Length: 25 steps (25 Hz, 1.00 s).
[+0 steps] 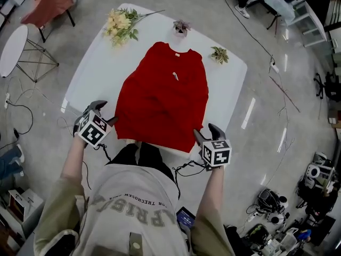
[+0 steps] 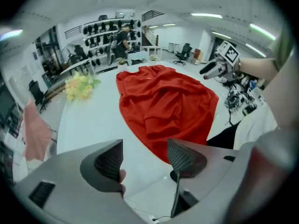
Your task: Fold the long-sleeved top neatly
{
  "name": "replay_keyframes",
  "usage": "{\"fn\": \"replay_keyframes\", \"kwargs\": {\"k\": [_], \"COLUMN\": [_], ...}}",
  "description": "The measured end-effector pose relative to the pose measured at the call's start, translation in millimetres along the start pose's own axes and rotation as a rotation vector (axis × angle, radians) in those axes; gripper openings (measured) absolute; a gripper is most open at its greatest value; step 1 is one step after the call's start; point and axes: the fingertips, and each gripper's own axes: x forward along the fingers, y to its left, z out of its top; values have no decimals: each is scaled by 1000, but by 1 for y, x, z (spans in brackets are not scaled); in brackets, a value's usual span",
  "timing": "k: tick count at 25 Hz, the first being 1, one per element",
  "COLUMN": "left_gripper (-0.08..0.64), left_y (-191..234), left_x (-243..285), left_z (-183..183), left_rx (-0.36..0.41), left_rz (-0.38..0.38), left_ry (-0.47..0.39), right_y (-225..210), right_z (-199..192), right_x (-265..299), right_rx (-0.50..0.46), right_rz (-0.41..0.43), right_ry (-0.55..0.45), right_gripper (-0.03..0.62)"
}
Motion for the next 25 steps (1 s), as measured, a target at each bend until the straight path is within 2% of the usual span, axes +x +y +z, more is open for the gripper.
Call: {"fn": "replay_keyframes", "kwargs": {"k": [4, 7, 9, 11, 16, 19, 20, 22, 23, 25], "left_gripper": [301, 304, 305, 307, 307, 304, 285, 140, 98, 59], "left_y": [-55, -101, -116, -122, -117, -113, -111, -108, -107, -106], "left_x": [-13, -4, 6, 13, 26, 35, 36, 31, 26, 14], "left_z": [-15, -36, -48, -54, -56, -51, -51, -47, -45, -38], "left_rx": [268, 420, 507, 563, 639, 633, 625, 592, 559, 467], "left_rz": [-103, -168, -144, -93, 56, 128, 144, 161, 155, 113], "left_ry": [-33, -23, -17, -28, -31, -20, -20, -46, -66, -103], "right_y": [37, 68, 80, 89, 100, 99, 99, 98, 97, 95], "right_z": [-21, -52, -74, -89, -107, -112, -113, -115, -116, -118], "right_x": [-26, -30, -26, -24, -27, -30, -30, -28, -26, -20], "right_rx": [-105, -163, -183, -203, -233, -260, -276, -321, -349, -411], "right_rz": [26, 45, 30, 4, -51, -67, -67, -57, -46, -9], "right_ry": [-23, 10, 46, 75, 102, 117, 120, 121, 120, 123], "right_gripper": [281, 281, 281, 281, 281, 281, 281, 281, 281, 279]}}
